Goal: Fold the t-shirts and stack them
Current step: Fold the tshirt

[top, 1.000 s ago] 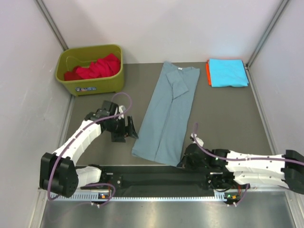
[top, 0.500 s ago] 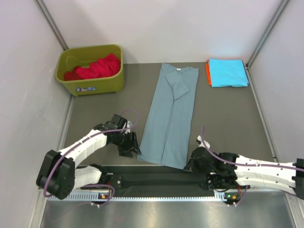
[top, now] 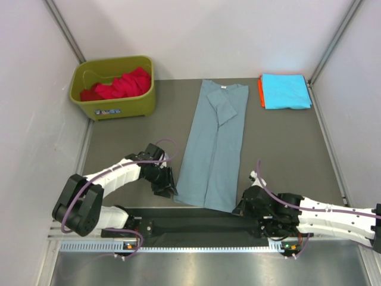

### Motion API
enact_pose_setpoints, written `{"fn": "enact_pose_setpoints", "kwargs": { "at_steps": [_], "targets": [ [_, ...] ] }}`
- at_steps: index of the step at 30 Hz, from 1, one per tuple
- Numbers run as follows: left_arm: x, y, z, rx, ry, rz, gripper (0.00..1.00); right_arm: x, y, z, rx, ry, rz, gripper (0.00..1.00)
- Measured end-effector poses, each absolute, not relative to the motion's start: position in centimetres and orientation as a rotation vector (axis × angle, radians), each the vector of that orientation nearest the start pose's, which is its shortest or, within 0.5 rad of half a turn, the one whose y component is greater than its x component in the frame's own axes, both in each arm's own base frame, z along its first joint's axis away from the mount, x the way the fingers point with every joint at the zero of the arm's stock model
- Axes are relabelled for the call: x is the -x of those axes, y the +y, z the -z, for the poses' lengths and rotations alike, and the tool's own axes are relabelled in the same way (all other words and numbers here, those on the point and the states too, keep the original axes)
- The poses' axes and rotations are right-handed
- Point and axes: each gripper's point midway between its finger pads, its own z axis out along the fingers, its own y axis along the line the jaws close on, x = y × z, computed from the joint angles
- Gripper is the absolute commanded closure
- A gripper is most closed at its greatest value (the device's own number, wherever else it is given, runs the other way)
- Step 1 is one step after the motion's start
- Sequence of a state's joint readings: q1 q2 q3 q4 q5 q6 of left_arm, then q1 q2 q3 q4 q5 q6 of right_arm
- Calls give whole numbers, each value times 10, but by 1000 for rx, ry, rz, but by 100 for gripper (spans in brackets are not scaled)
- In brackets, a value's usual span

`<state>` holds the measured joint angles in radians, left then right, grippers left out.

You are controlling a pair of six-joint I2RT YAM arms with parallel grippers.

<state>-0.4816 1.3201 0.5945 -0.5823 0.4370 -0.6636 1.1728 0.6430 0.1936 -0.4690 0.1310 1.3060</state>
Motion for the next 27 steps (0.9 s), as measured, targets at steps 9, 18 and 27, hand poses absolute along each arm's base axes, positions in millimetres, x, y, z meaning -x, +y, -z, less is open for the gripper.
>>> {"fn": "enact_pose_setpoints", "kwargs": {
  "at_steps": [9,18,27],
  "targets": [
    [-127,-185,-21,214,3067,846,56,-62,189,-11,-260,2683,-808,100],
    [-119,-190,-16,254,3069,912,100,-62,187,-7,-260,2697,-772,100],
    [-150,-205,-50,219,2986,945,100,-100,191,-37,-290,2655,-719,100]
  ]
}}
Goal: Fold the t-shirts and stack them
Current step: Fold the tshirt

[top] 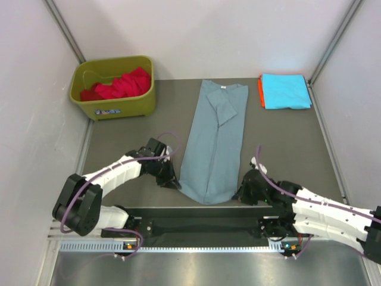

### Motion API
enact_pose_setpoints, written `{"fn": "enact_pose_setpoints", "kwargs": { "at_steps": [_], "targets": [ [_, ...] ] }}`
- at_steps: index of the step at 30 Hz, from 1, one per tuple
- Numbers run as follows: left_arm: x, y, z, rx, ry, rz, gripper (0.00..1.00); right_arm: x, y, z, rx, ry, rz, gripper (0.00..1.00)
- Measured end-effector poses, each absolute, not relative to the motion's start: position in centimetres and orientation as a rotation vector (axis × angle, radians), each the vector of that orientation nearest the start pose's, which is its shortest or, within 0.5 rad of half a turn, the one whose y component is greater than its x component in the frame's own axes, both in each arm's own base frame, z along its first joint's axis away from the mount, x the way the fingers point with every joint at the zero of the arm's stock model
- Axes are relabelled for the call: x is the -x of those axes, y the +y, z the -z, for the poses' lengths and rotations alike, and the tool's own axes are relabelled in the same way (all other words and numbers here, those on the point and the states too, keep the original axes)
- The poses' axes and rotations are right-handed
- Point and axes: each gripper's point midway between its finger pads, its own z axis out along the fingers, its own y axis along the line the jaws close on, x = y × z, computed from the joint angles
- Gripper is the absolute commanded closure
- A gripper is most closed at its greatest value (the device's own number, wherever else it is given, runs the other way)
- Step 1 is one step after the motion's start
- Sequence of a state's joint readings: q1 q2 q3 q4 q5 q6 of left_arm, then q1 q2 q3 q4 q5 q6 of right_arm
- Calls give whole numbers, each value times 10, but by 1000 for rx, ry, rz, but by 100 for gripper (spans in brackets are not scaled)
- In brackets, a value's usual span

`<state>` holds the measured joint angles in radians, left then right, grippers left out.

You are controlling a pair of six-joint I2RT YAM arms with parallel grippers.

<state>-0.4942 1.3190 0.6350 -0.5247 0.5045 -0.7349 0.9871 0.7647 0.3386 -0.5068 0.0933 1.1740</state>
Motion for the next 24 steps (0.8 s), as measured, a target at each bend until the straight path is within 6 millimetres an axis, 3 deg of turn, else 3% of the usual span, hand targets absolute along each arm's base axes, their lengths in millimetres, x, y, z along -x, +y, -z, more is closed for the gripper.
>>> {"fn": "enact_pose_setpoints", "kwargs": {
  "at_steps": [8,13,18,24],
  "targets": [
    [-229,-241,-94,179,2857,970,100,-197,183,-90,-352,2584,-673,100],
    [-294,-260,-101,212,2815,968,100,-246,172,-99,-317,2614,-627,100],
    [-364,-262,-107,280,2757,974,100,-292,154,-104,-311,2637,-593,100],
    [-420,-255,-106,342,2705,1005,100,-336,141,-103,-307,2656,-616,100]
  ]
}}
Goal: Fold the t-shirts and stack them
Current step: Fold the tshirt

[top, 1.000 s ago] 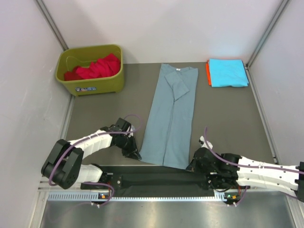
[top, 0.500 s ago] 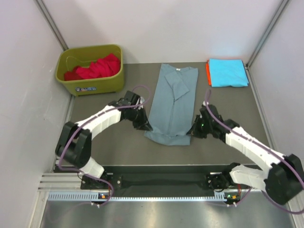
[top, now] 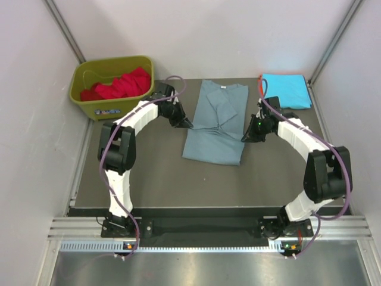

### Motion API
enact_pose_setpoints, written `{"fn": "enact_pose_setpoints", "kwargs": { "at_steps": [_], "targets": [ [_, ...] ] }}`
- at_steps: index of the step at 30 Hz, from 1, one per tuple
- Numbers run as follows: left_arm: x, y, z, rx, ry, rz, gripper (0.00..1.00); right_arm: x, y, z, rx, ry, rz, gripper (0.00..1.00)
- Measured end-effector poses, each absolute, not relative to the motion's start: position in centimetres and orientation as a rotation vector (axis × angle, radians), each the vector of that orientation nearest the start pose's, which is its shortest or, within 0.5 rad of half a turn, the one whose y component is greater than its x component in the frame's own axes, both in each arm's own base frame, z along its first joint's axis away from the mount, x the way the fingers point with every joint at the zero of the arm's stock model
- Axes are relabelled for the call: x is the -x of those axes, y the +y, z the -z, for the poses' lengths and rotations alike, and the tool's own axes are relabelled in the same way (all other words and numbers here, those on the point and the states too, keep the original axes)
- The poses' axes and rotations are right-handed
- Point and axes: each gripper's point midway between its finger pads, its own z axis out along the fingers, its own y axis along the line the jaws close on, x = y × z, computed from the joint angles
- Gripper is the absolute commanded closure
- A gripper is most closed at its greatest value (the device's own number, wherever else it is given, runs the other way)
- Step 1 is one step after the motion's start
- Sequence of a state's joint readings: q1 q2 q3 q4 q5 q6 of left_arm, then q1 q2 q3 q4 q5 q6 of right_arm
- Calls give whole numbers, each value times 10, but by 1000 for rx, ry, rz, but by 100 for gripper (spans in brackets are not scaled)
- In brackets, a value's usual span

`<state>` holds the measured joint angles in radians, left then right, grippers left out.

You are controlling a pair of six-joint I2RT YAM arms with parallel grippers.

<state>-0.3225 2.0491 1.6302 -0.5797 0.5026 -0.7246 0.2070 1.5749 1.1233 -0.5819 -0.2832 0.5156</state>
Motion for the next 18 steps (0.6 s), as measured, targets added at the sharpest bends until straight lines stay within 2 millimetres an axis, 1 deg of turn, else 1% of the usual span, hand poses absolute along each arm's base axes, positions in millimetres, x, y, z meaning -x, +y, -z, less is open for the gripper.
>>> {"fn": "enact_pose_setpoints", "kwargs": {
  "at_steps": [4,9,12,18],
  "targets": [
    [-440,-254,-95,374,2711,1034,100,-356,145,-96,-284,2682,-651,100],
    [-454,-260,-84,389,2719,1083,100,-369,147,-89,-277,2707,-676,100],
    [-463,-266,-83,394,2710,1124,100,-377,144,-90,-291,2705,-683,100],
    [-478,-277,-89,379,2671,1200,100,-403,136,-96,-307,2675,-697,100]
  ]
}}
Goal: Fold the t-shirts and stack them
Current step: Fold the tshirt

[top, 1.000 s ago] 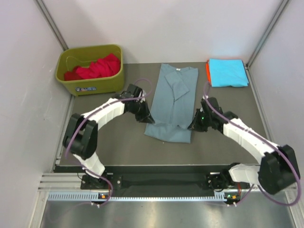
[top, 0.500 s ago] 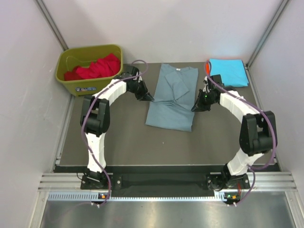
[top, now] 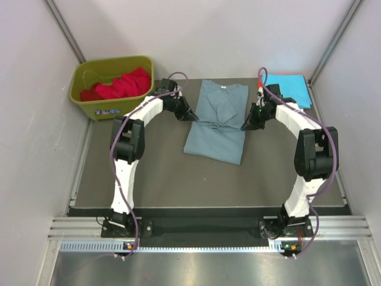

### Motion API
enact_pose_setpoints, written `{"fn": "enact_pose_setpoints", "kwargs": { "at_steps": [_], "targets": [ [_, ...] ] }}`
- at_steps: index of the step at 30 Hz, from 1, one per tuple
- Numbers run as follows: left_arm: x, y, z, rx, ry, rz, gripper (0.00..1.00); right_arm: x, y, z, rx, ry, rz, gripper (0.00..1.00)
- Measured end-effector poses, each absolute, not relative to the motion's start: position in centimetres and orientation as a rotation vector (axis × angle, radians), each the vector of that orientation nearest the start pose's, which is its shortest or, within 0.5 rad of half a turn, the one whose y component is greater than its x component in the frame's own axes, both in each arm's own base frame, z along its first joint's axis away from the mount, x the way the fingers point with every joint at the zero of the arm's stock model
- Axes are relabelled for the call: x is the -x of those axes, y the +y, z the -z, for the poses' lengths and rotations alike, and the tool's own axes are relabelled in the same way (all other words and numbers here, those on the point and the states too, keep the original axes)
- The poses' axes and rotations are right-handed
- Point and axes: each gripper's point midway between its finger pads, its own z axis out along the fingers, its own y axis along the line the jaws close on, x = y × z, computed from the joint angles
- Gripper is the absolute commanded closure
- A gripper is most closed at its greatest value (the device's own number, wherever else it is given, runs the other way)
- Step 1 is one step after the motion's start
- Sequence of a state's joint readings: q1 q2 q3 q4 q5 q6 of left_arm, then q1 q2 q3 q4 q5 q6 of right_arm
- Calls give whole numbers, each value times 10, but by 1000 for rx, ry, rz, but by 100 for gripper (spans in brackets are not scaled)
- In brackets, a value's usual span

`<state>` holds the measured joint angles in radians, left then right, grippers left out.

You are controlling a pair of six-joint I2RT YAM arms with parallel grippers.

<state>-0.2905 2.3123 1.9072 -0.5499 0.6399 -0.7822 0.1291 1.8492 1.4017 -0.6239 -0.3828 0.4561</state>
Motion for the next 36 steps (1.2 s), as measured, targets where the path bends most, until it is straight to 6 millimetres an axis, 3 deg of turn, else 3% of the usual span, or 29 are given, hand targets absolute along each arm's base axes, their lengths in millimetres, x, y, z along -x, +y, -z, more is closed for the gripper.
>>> {"fn": "enact_pose_setpoints", "kwargs": {
  "at_steps": [6,14,18,22,27,29,32,36],
  "targets": [
    [-484,-278,-88,392,2658,1217,100,-419,131,-92,-317,2676,-727,100],
    [-493,-268,-89,435,2639,1222,100,-428,126,-82,-339,2699,-751,100],
    [-497,-266,-80,445,2643,1233,99,-431,126,-76,-350,2712,-762,97],
    [-497,-267,-63,461,2671,1232,95,-433,124,-67,-366,2731,-764,96],
    [-501,-267,-54,452,2688,1222,81,-436,120,-58,-395,2753,-762,86],
    [-506,-266,-57,419,2688,1186,72,-443,118,-58,-400,2749,-761,73],
    [-520,-258,-72,340,2666,1067,60,-461,108,-64,-387,2727,-728,66],
    [-533,-243,-106,201,2581,913,57,-489,90,-88,-348,2664,-634,62]
  ]
}}
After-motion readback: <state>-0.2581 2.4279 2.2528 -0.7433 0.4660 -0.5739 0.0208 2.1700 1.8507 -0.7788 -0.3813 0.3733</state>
